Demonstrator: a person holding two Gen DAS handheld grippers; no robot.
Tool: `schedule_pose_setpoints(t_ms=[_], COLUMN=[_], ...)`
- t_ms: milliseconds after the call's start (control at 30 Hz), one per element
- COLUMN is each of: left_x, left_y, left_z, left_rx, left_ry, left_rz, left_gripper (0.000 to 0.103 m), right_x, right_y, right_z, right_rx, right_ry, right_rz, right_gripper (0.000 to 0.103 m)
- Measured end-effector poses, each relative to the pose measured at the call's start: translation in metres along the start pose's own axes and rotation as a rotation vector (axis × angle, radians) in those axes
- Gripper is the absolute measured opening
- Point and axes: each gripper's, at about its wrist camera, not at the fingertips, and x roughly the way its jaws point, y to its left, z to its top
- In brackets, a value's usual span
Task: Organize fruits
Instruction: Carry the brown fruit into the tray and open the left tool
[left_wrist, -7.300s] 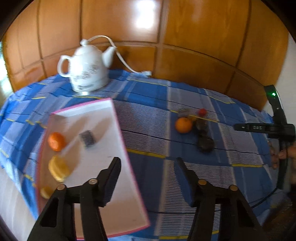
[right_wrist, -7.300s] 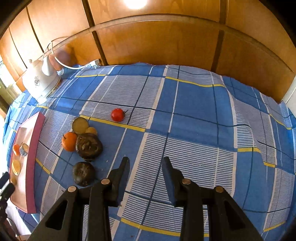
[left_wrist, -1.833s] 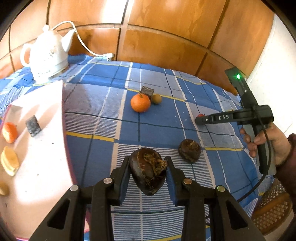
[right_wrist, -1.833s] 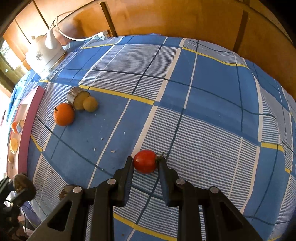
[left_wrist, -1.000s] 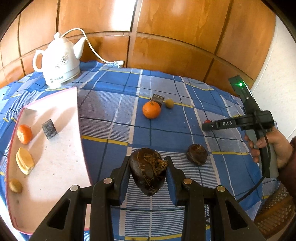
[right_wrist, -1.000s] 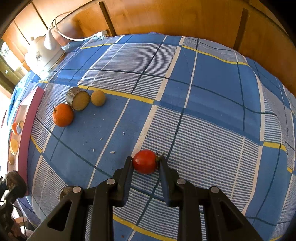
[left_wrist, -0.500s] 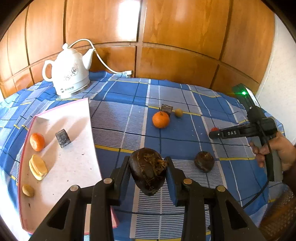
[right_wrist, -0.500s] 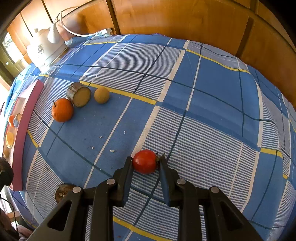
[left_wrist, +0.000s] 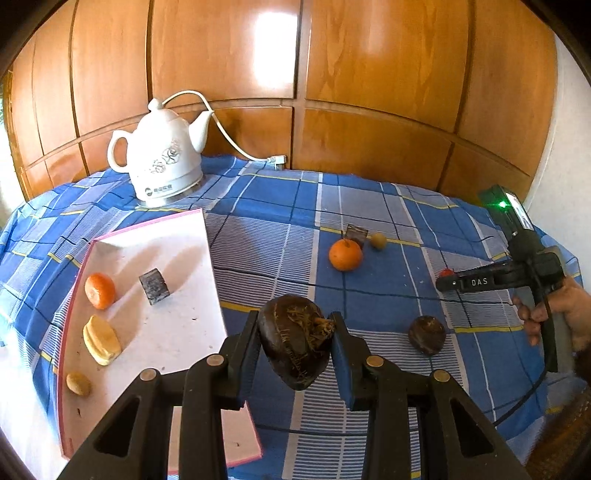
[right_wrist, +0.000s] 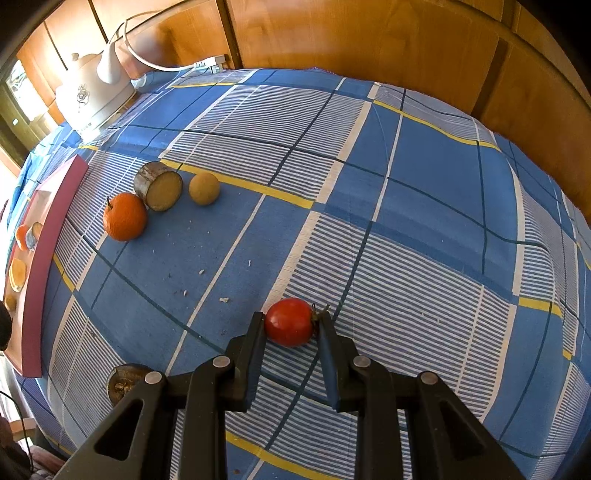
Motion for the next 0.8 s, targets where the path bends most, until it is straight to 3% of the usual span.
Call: schedule_pose_setpoints(t_ms=[300,567,800], left_x=[0.0,0.006,0.031], left_y=[0.012,0.085,0.129], left_z=[-0.001,-0.002,-0.008], left_rx=[-0.037,-0.242,-0.372], left_ry=[0.003,0.057,0.141], left_rz=[0.015,0.054,0.011], left_gripper=[0.036,0.036,0.036], right_x=[0.0,0.0,0.0], right_y=[0.0,-0.001,0.0], right_z=[0.0,0.001,0.001], right_rx=[-0.001,0.0,0.0], right_ry=[0.0,0.001,0.001], right_rz=[0.0,0.0,-0.003], right_gripper=[0.028,0.028,0.028])
